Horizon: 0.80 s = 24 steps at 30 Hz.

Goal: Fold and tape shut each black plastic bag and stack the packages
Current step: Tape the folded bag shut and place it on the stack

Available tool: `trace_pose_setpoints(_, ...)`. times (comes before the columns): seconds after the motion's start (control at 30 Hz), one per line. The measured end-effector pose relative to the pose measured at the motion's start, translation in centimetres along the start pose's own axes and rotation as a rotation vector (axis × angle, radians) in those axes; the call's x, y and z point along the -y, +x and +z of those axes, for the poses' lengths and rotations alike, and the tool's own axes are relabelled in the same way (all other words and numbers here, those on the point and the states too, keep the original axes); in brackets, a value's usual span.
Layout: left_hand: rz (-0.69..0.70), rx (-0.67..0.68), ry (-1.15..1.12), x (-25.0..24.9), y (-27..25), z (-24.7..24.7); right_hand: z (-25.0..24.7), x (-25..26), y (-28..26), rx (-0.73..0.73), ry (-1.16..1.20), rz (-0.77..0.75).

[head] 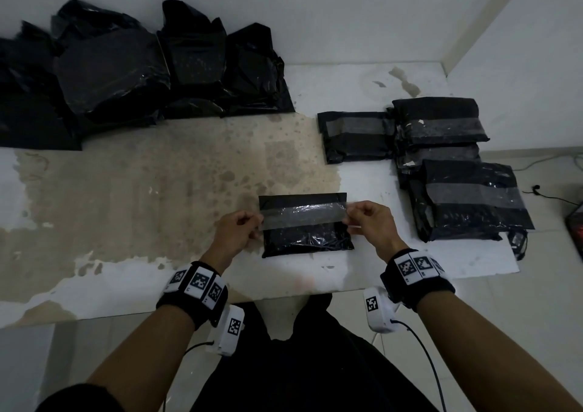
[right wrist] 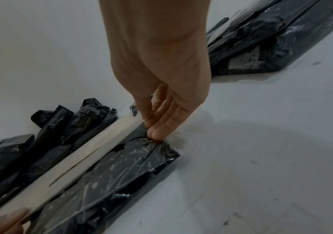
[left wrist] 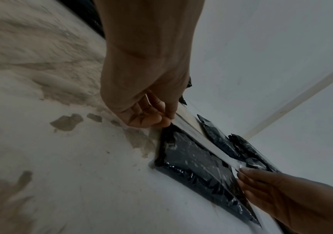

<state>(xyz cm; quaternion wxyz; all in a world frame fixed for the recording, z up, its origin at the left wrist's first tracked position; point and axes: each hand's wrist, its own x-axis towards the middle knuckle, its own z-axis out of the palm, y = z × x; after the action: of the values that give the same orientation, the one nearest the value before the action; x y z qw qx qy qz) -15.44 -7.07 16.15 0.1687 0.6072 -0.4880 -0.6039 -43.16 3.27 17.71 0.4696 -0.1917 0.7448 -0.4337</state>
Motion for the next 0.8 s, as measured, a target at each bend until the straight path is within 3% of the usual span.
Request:
trace_pose_setpoints(0.4, 0.050, -0.055, 0.080, 0.4, 0.6, 0.3, 0.2, -1.6, -0.1, -0.067, -0.153, -0.028)
trace_pose_setpoints(0.8, 0.237, -0.166, 0.385, 1.7, 2.4, 0.7, 0.9, -2.0, -0.7, -0.146, -0.447, -0.136)
